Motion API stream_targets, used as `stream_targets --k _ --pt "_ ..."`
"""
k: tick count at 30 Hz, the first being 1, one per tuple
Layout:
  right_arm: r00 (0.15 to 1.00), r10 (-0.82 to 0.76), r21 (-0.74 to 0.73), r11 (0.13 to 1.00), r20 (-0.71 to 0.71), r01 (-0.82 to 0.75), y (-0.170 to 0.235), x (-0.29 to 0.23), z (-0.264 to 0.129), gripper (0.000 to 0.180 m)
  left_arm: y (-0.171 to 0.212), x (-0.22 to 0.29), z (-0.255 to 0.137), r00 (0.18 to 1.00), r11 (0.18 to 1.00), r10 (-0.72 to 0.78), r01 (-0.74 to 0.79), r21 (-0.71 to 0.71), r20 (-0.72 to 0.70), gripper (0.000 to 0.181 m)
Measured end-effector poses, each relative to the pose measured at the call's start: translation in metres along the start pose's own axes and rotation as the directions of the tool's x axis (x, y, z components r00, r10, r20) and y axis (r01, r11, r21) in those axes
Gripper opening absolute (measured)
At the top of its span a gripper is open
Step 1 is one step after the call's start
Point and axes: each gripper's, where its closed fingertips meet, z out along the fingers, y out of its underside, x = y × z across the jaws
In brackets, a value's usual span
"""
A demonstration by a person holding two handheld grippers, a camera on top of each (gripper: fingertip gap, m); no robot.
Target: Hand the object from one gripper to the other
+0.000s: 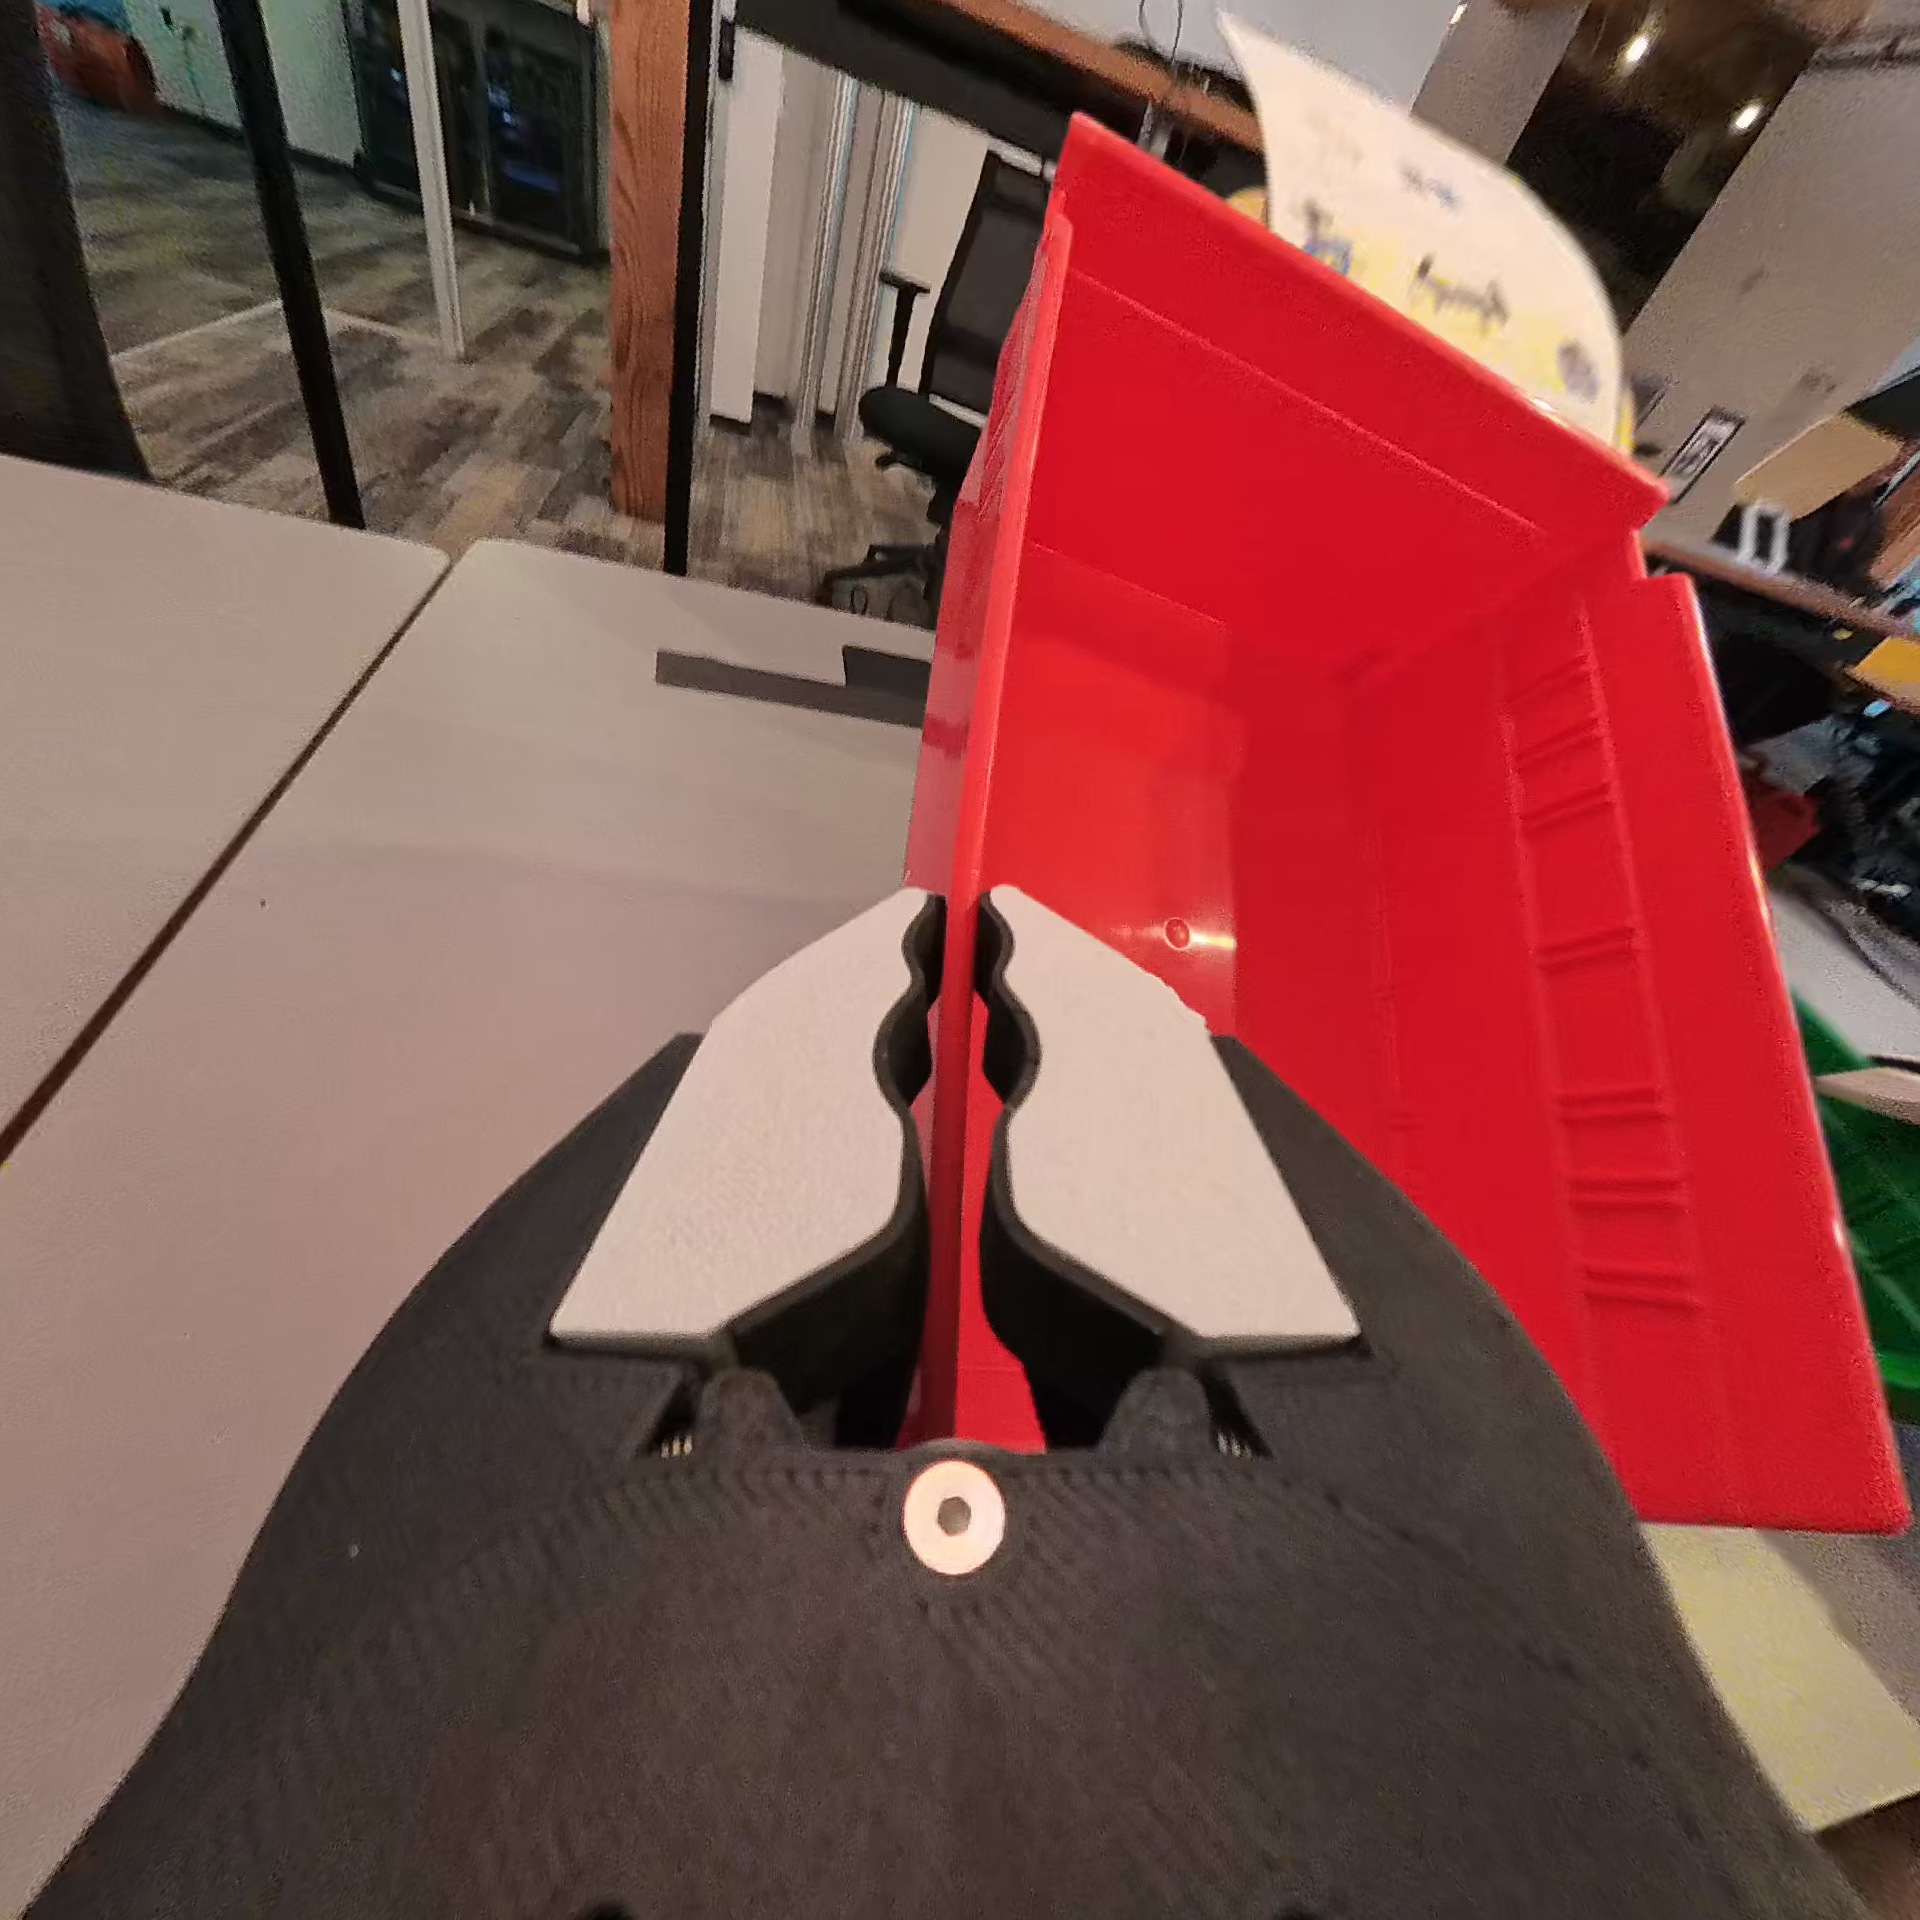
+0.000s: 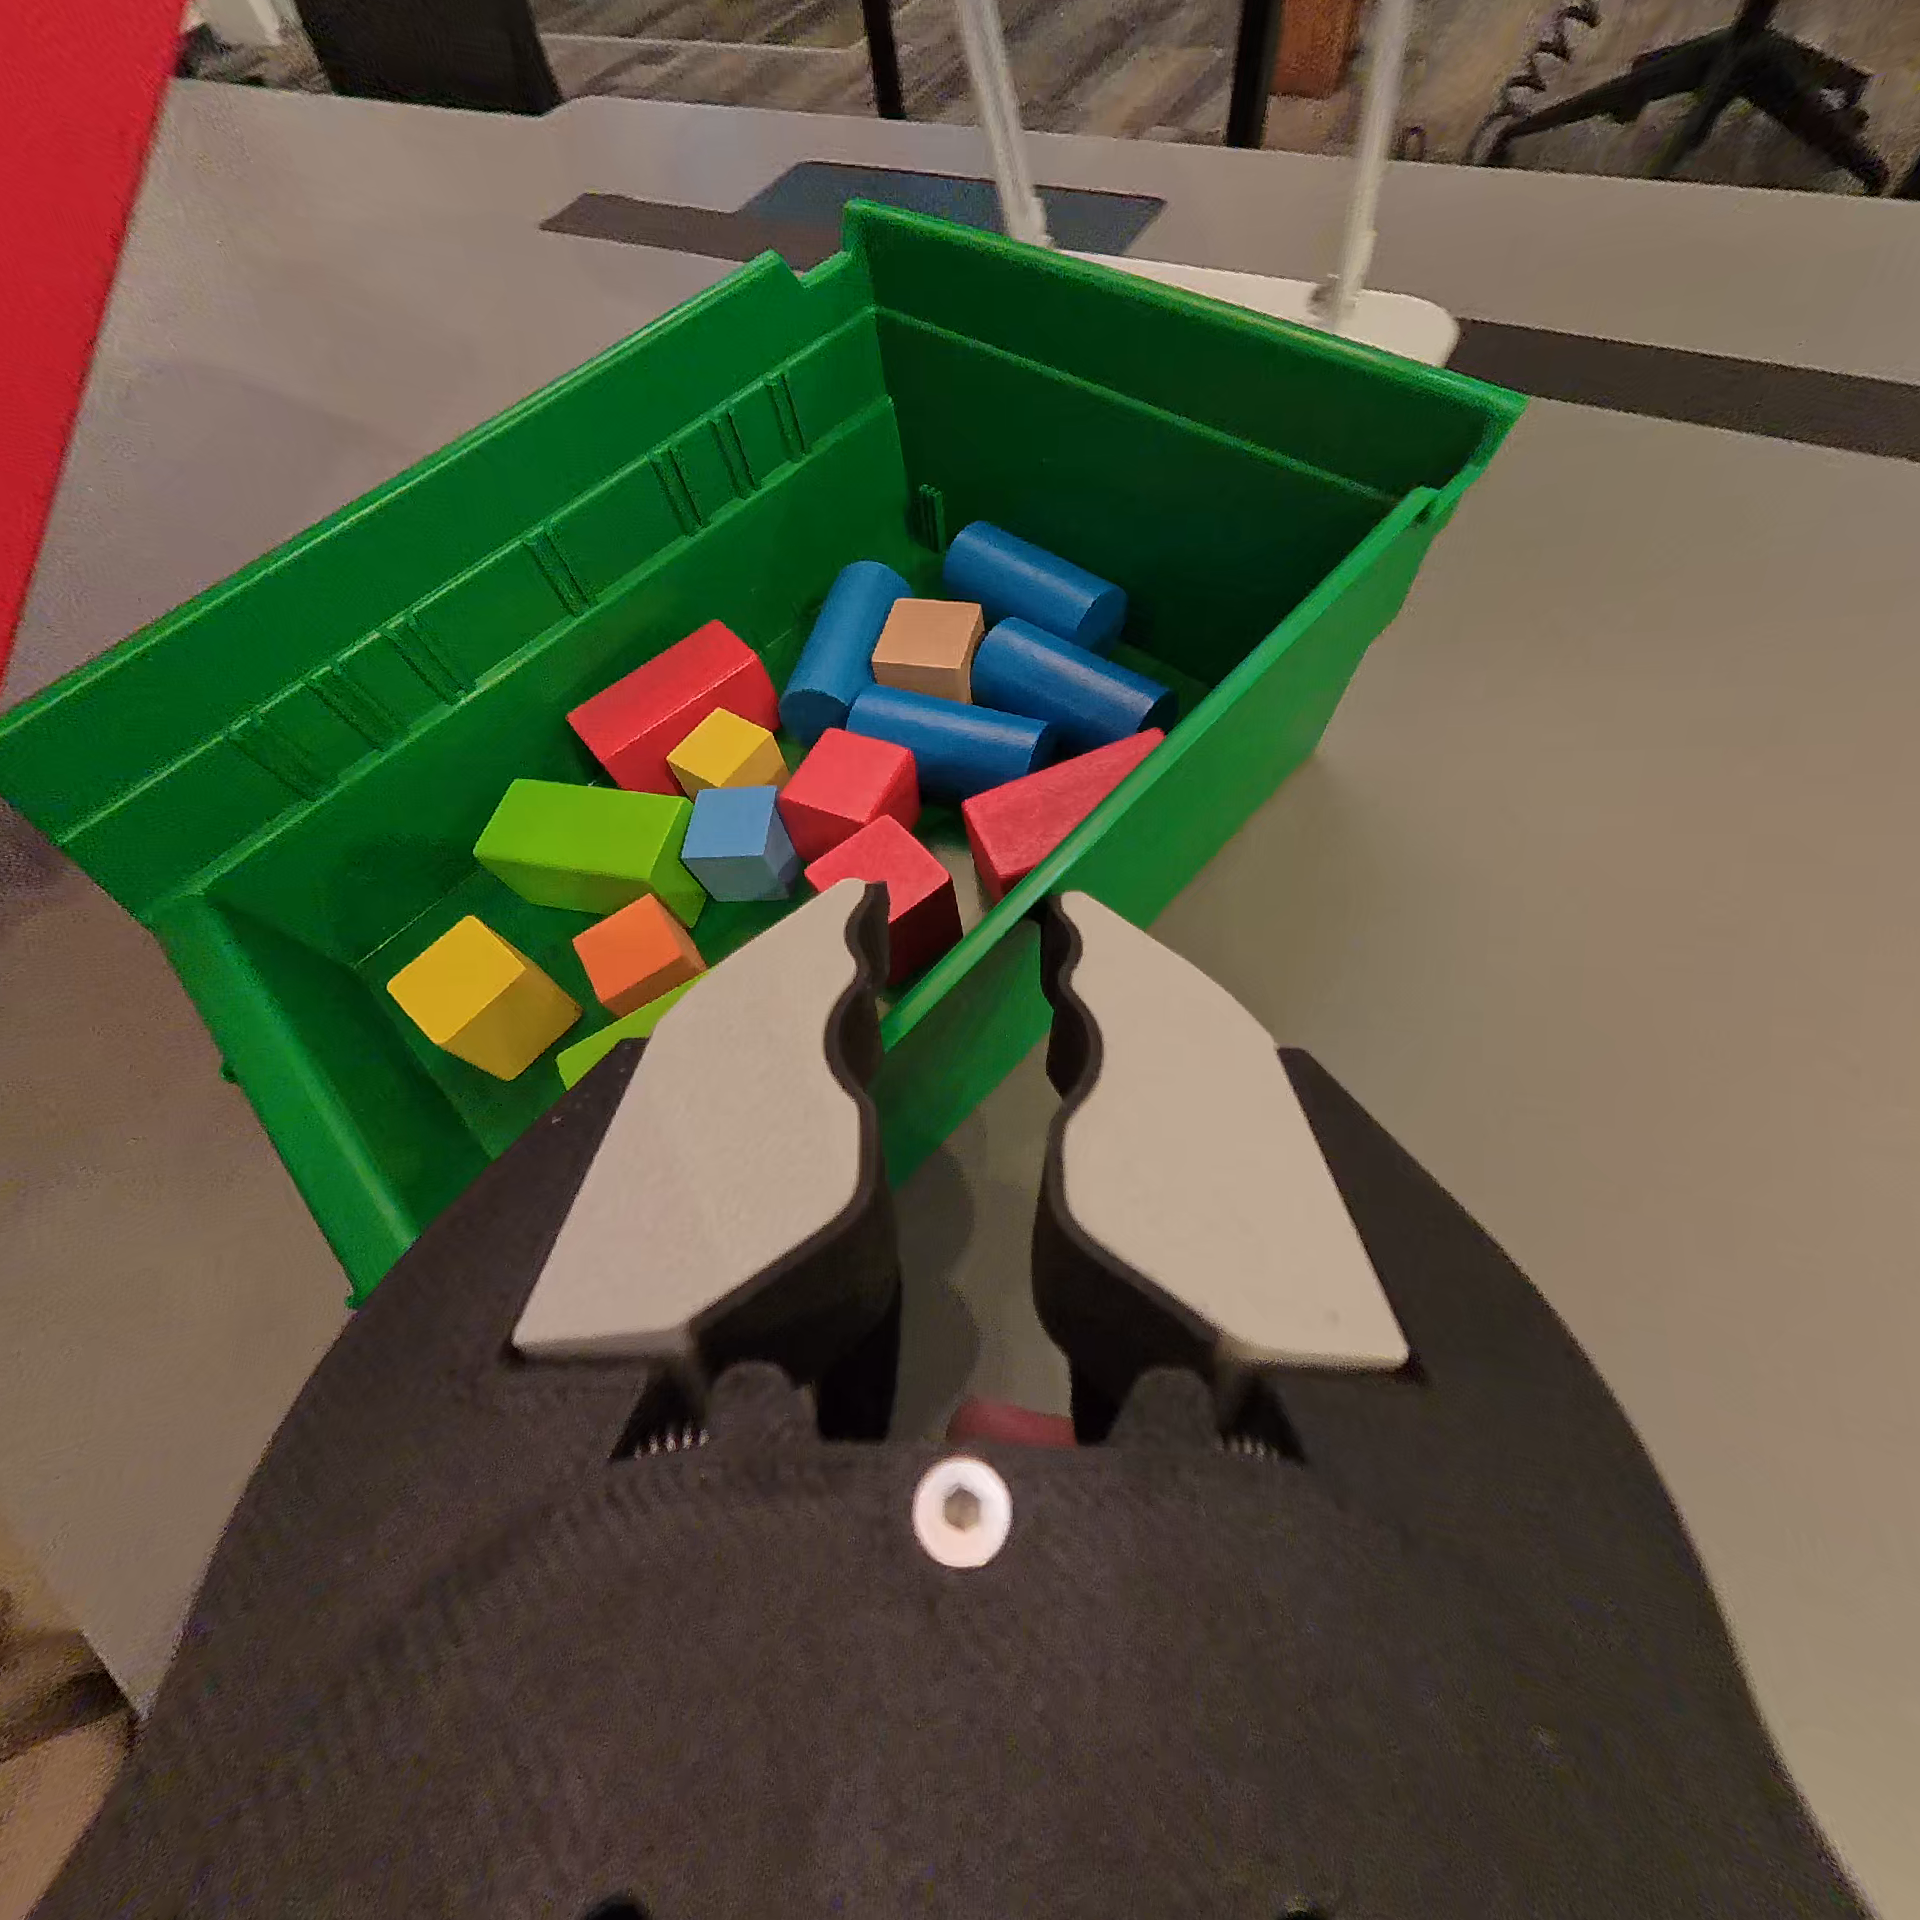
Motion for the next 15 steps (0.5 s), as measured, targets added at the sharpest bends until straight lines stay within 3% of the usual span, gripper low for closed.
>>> stream_targets --k 9,11,15 --pt "0.976 -0.096 -0.003 0.995 0.193 0.099 -0.022 -0.085 0.067 0.032 -0.037 0.043 -0.015 0.989 0.996 -0.012 0.024 0.082 -0.147 0.004" --pt "0.946 -0.092 -0.032 0.994 0.312 0.107 -0.018 -0.106 0.068 0.041 -0.043 0.057 -0.017 0.980 0.996 0.002 0.016 0.087 -0.198 0.005" --pt "0.950 -0.040 -0.031 0.998 0.308 0.053 -0.019 -0.093 0.046 0.054 -0.048 0.088 -0.018 0.965 0.996 0.027 -0.003 0.091 -0.260 0.005"
